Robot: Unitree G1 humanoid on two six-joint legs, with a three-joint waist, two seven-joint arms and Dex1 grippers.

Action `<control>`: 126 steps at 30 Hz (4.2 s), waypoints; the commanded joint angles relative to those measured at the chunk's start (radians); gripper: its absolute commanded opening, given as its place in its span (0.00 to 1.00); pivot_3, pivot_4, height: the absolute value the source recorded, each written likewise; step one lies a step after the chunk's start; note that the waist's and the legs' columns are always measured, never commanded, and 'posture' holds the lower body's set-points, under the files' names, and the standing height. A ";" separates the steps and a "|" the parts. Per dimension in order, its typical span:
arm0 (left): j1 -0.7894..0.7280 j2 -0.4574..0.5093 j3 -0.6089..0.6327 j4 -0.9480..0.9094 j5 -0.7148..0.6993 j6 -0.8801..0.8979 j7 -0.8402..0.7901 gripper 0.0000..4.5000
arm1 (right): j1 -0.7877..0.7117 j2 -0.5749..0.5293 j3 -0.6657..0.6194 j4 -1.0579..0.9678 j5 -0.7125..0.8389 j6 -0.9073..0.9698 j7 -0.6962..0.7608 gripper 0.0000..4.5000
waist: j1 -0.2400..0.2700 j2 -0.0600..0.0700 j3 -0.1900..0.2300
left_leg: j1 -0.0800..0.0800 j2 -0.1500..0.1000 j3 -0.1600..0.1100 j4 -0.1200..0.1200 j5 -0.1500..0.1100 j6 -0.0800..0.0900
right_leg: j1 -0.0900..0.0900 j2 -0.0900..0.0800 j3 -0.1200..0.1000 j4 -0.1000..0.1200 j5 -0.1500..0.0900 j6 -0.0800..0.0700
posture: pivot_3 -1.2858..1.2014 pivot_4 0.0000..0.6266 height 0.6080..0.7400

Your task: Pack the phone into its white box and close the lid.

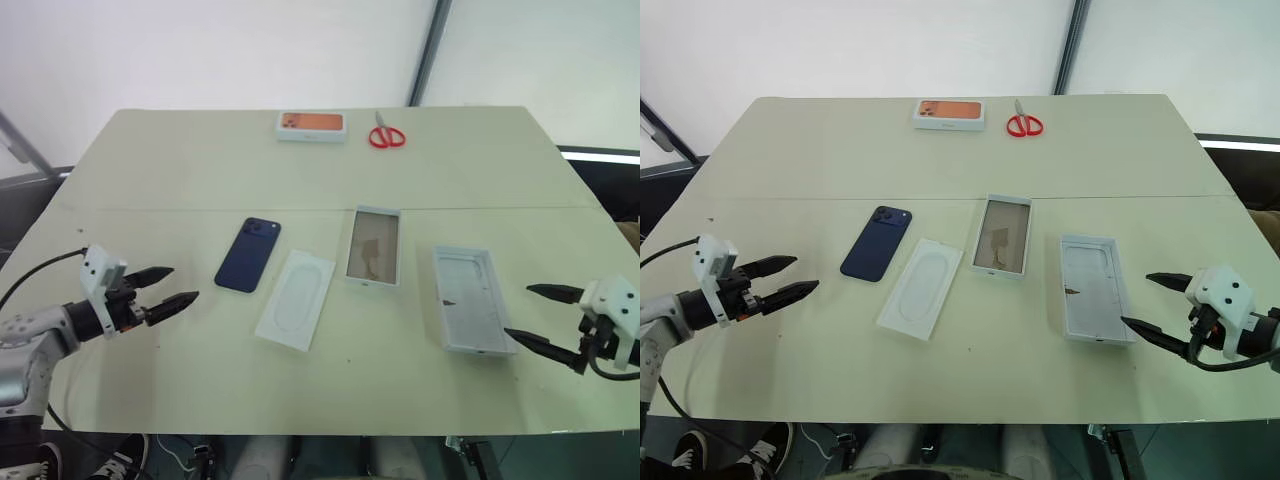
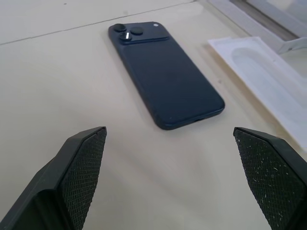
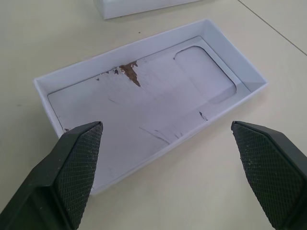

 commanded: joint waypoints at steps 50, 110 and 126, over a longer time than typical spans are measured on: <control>-0.067 -0.247 -0.129 -0.121 -0.479 0.815 0.329 0.01 | -0.378 0.051 0.408 -0.219 -0.021 0.079 -0.090 1.00 | 0.001 0.005 -0.003 | 0.000 -0.001 0.000 0.001 0.000 0.000 | 0.000 0.001 -0.001 0.001 0.001 0.002 | 0.52 0.24 1.00; -0.182 -0.399 -0.007 -0.134 -1.069 0.754 0.901 0.00 | -0.505 0.257 0.689 -0.239 -0.114 0.204 -0.132 0.88 | -0.001 0.003 -0.002 | -0.002 -0.002 -0.001 0.001 0.001 -0.002 | -0.007 0.002 0.000 0.003 0.002 0.003 | 0.52 0.24 1.00; -0.133 -0.466 -0.186 -0.147 -1.015 0.703 0.922 0.00 | -0.401 0.122 0.433 -0.202 -0.003 0.203 -0.101 0.88 | -0.002 0.003 -0.001 | -0.004 0.000 0.001 0.000 0.001 -0.001 | -0.006 0.002 0.001 0.002 0.002 0.002 | 0.52 0.24 1.00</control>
